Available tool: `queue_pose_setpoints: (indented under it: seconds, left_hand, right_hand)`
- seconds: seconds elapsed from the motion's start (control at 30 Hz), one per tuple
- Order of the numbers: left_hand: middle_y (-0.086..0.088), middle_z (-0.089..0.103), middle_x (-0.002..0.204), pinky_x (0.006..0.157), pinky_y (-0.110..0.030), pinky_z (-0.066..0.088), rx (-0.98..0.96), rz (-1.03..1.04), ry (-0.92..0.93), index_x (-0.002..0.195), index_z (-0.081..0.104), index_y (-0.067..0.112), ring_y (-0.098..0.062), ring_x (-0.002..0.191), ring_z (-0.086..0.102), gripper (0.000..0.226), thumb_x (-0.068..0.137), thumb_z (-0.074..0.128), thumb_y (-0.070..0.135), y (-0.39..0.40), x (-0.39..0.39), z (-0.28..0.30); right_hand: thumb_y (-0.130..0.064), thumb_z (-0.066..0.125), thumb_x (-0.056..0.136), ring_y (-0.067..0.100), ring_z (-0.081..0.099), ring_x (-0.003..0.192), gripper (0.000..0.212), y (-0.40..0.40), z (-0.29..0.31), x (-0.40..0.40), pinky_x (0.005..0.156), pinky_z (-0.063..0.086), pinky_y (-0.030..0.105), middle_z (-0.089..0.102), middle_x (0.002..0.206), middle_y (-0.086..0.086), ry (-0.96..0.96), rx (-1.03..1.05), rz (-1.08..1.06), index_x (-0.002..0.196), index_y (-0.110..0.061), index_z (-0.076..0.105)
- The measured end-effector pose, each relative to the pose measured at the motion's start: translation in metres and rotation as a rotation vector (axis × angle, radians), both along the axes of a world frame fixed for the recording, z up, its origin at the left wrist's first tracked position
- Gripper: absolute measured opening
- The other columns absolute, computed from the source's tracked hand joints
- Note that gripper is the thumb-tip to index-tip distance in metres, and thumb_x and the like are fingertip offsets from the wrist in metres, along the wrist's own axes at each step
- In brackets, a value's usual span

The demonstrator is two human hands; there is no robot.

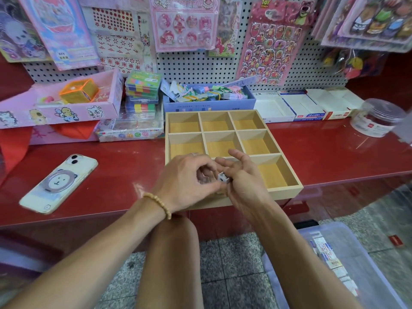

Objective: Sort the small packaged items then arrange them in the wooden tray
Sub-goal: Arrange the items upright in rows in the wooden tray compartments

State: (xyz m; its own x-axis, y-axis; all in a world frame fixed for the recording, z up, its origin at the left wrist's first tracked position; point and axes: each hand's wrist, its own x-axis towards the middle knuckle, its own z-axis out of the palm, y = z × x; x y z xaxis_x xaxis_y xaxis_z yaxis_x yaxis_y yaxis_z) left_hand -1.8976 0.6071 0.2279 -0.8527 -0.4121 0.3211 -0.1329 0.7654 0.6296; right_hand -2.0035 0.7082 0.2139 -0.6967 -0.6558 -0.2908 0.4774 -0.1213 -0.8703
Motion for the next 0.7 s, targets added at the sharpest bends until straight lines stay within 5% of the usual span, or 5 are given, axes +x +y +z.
queue_pose_setpoints:
  seconds: [0.2, 0.33, 0.43, 0.7]
  left_hand:
    - [0.012, 0.069, 0.07, 0.058, -0.011, 0.045, 0.151, 0.022, 0.034, 0.092, 0.077, 0.021, 0.005, 0.054, 0.055, 0.021, 0.073, 0.079, 0.012, 0.002, -0.003, 0.001]
    - [0.01, 0.07, 0.072, 0.061, -0.026, 0.052, 0.232, -0.045, -0.052, 0.094, 0.075, 0.028, 0.001, 0.054, 0.054, 0.025, 0.075, 0.079, 0.012, -0.012, 0.001, 0.008]
    - [0.015, 0.069, 0.071, 0.06, -0.021, 0.052, 0.213, -0.065, -0.072, 0.096, 0.075, 0.026, 0.001, 0.057, 0.058, 0.026, 0.077, 0.077, 0.008, -0.015, 0.002, 0.012]
    - [0.008, 0.066, 0.08, 0.067, -0.029, 0.056, 0.096, 0.026, -0.019, 0.085, 0.073, 0.027, -0.007, 0.069, 0.062, 0.026, 0.065, 0.086, 0.018, -0.02, 0.005, 0.018]
  right_hand:
    - [0.001, 0.05, 0.099, 0.021, 0.071, 0.084, 0.023, 0.01, 0.009, -0.003, 0.076, 0.059, 0.033, 0.067, 0.106, 0.015, -0.079, -0.057, 0.035, 0.121, -0.004, 0.054]
    - [-0.014, 0.068, 0.093, 0.015, 0.058, 0.069, 0.017, 0.021, 0.008, -0.01, 0.056, 0.046, 0.024, 0.067, 0.085, 0.01, 0.233, 0.209, 0.222, 0.1, 0.001, 0.071]
    - [-0.017, 0.076, 0.086, 0.01, 0.05, 0.054, 0.012, 0.019, 0.013, -0.007, 0.049, 0.039, 0.021, 0.064, 0.072, 0.007, 0.357, 0.288, 0.268, 0.083, -0.006, 0.072]
    - [-0.016, 0.077, 0.085, 0.01, 0.039, 0.042, 0.023, -0.003, 0.017, 0.01, 0.04, 0.028, 0.022, 0.059, 0.057, 0.003, 0.309, 0.311, 0.131, 0.066, -0.01, 0.065]
